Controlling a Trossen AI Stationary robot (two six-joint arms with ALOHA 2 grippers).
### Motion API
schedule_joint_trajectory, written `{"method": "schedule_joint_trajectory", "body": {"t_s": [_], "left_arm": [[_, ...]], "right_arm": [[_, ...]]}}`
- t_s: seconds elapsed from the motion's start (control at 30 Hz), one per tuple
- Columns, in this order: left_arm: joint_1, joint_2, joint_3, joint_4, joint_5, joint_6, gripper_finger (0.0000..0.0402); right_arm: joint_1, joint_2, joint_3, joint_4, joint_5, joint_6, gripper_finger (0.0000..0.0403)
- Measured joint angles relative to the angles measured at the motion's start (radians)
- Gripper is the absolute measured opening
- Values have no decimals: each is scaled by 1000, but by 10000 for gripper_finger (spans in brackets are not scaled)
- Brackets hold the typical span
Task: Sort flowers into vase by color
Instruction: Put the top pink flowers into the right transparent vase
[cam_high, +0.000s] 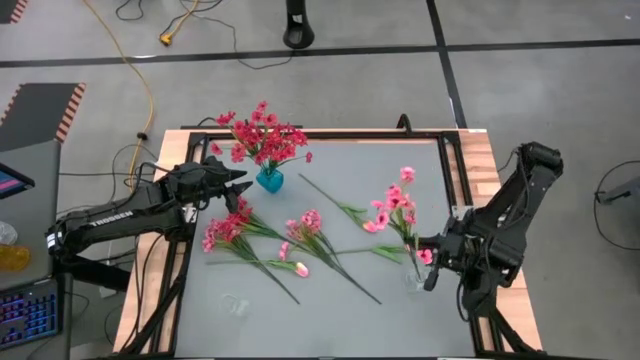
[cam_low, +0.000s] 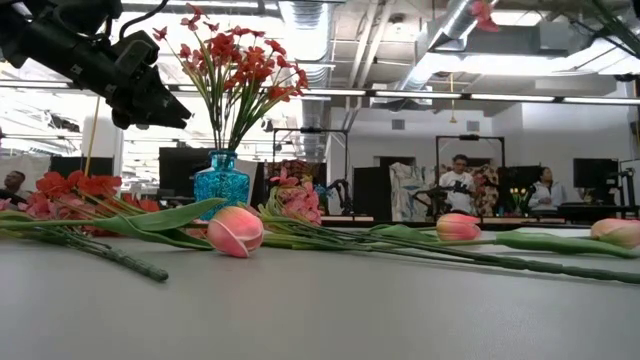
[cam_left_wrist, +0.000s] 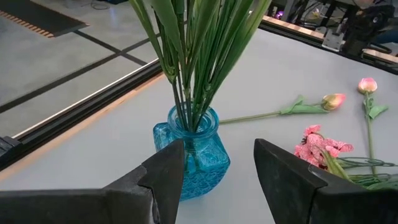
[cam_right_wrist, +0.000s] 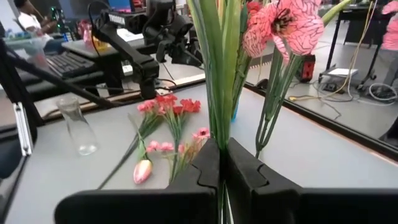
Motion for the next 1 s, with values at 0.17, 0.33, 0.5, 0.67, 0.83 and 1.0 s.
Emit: {"method": "schedule_joint_trajectory", "body": {"t_s": [0.17,0.33,0.5,0.67,0.83,1.0], "left_arm": [[0,0,0,0,0,0,181],[0,0,0,0,0,0,181],[0,0,0,0,0,0,181],[0,0,0,0,0,0,181],[0,0,0,0,0,0,181],[0,0,0,0,0,0,181]], "right_arm": [[15,34,0,0,-5,-2,37],[69,49,0,0,-4,-3,38],[125,49,0,-1,-5,-12,39],[169,49,0,-3,-5,-37,41],[189,48,0,-7,-29,-38,41],[185,48,0,-7,-80,-37,41]]}}
